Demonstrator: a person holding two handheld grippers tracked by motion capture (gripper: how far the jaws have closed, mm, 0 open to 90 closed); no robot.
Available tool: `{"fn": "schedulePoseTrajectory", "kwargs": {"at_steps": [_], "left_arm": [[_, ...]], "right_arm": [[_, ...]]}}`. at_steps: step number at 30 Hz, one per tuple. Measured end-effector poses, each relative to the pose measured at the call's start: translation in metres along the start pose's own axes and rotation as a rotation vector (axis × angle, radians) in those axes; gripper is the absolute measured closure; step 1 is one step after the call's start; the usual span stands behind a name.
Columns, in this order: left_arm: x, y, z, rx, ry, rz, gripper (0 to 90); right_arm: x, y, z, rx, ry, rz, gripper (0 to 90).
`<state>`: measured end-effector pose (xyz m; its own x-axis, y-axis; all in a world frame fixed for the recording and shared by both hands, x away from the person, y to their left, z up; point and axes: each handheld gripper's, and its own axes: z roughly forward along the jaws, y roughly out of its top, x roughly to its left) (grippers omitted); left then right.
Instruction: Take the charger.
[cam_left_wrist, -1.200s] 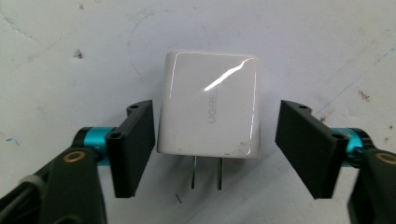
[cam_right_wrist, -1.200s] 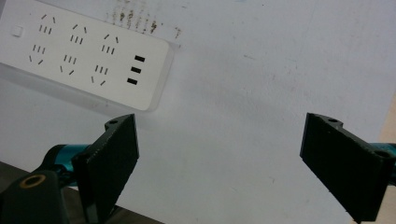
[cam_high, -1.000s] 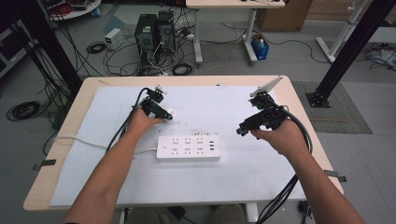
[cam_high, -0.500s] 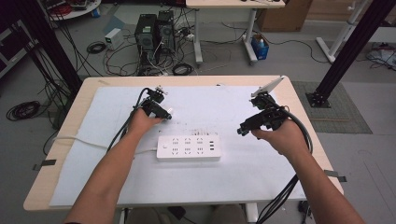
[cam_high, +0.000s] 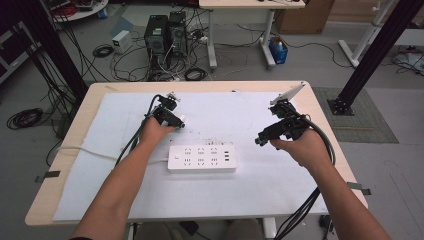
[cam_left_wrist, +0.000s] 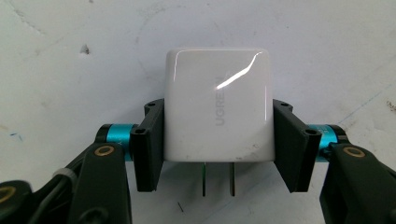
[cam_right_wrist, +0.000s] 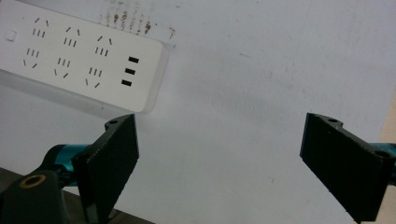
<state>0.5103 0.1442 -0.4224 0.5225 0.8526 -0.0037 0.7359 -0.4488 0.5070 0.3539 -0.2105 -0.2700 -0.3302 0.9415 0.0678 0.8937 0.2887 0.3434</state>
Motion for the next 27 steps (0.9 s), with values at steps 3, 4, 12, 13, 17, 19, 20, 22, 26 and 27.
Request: {"fn": "schedulePoseTrajectory", "kwargs": {"at_steps": [3,4,12,13,17,19,20,22,26,27], "left_arm": [[0.0,0.0,0.0,-0.001,-0.004,-0.001,42.6],[0.0,0.0,-0.001,0.006,-0.004,0.003,42.6],[-0.002,0.001,-0.017,-0.003,-0.034,0.019,42.7],[-0.001,0.001,-0.026,-0.004,-0.042,0.015,42.7],[0.001,-0.001,-0.049,-0.012,-0.054,0.009,42.7],[0.001,-0.002,-0.061,-0.021,-0.051,0.01,42.7],[0.001,-0.002,-0.061,-0.021,-0.051,0.01,42.6],[0.001,-0.005,-0.08,-0.036,-0.04,0.009,42.7],[0.001,-0.01,-0.103,-0.055,-0.032,0.005,42.7],[0.0,-0.011,-0.108,-0.063,-0.032,0.004,42.7]], "right_arm": [[0.0,0.0,0.0,0.002,0.0,-0.001,11.0],[0.0,0.0,0.0,0.001,-0.002,-0.002,11.0],[-0.001,-0.001,0.001,-0.002,0.003,0.0,11.0],[-0.001,0.0,0.0,-0.005,0.001,-0.002,11.0],[0.002,0.001,0.002,-0.005,0.004,-0.006,11.0],[0.003,0.002,0.002,-0.004,0.006,-0.011,11.0],[0.003,0.002,0.002,-0.005,0.007,-0.012,11.0],[0.004,0.003,0.002,-0.013,0.01,-0.013,11.0],[0.004,0.004,0.002,-0.018,0.019,-0.008,11.0],[0.004,0.004,0.002,-0.018,0.017,-0.008,11.0]]}}
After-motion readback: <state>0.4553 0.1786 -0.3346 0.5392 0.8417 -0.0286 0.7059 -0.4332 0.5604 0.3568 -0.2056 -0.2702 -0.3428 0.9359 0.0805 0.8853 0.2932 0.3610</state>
